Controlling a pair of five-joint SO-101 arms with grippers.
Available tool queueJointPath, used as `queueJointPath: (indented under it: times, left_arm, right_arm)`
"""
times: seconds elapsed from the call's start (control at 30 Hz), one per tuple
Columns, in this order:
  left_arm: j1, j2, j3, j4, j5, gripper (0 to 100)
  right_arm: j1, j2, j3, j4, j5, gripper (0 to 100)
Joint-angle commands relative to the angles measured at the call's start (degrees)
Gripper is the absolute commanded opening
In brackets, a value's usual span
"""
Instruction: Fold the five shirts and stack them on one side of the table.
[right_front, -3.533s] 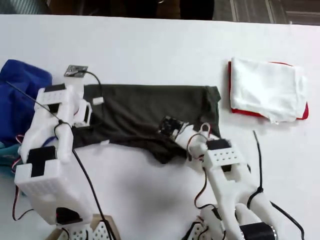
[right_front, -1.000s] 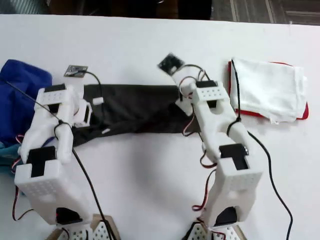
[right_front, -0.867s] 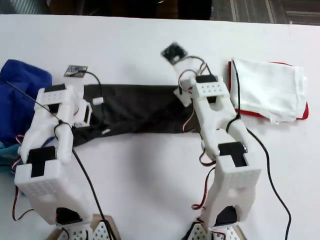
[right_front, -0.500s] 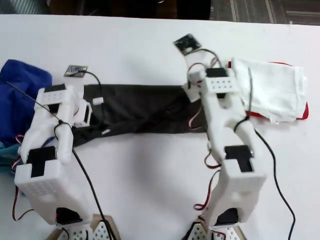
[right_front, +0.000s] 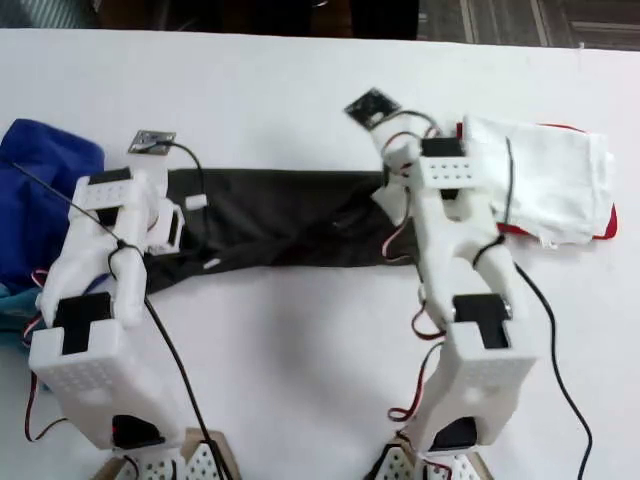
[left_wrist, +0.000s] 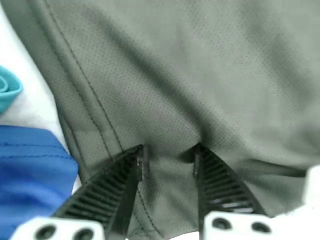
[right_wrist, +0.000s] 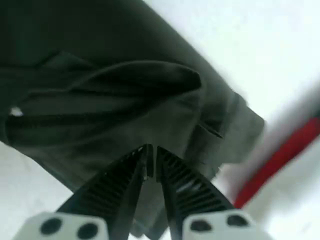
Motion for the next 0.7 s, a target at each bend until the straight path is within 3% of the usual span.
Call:
queueJointPath:
  times: [0.0, 0.1, 0.43, 0.67]
  left_arm:
    - [0.7, 0.3, 0.7, -0.6, -0.4, 17]
    - [0.7, 0.3, 0.7, -0.5, -0.4, 17]
    - [0.7, 0.3, 0.7, -0.5, -0.4, 17]
    - [0.7, 0.3, 0.7, -0.5, -0.4, 17]
  right_arm:
    - [-3.0, 2.1, -0.3, -3.7, 0.4, 1.9]
    - [-5.8, 3.9, -0.4, -5.0, -0.1, 1.9]
    - [-8.5, 4.1, -0.1, -13.8, -14.2, 1.9]
    - [-8.3, 9.6, -2.5, -22.7, -15.5, 1.9]
